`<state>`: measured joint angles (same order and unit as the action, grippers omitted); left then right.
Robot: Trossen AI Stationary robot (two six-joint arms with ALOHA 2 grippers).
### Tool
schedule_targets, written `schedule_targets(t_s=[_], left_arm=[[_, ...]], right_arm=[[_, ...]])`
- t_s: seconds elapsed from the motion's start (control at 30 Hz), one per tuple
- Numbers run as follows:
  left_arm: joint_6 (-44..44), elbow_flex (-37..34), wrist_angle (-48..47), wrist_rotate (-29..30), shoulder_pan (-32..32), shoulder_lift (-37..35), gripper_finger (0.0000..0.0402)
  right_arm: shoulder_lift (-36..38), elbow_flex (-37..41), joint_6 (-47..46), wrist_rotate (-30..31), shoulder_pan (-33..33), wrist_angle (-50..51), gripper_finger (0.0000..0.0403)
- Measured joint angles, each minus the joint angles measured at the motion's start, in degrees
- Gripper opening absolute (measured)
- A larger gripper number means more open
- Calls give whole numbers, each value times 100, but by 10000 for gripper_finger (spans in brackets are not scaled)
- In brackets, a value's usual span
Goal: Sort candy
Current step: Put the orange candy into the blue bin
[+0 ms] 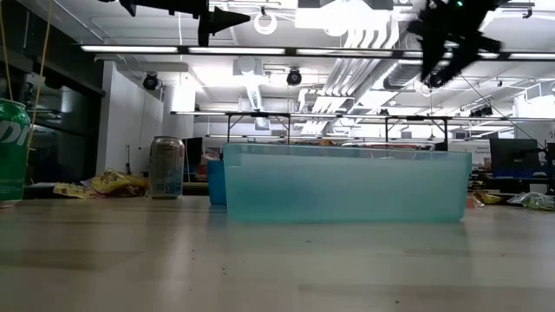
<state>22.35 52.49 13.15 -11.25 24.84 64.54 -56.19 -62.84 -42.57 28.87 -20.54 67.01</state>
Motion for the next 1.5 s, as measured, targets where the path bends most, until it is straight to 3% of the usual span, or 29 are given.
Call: schedule_targets(t_s=[0.2,0.37,0.57,0.93,1.3,1.5], left_arm=[[2,0,2,14,2,-1,216],[2,0,4,15,2,-1,216],[2,0,3,13,2,-1,216],[2,0,2,13,7,1,216],[0,0,0,11,7,1,216],[0,0,-2,11,4,1,216]], right_arm=[[47,859,-1694,-535,-452,186,233],[33,1733,-2437,-1106,-1095,-802,233],[35,2588,-3767,-1161,-1783,-1622,233],[35,4008,-5915,-2000,-2122,-3591,233],[17,4207,-6197,-1770,-2122,-3871,227],[-311,4207,-6179,-1782,-2122,-3870,169]])
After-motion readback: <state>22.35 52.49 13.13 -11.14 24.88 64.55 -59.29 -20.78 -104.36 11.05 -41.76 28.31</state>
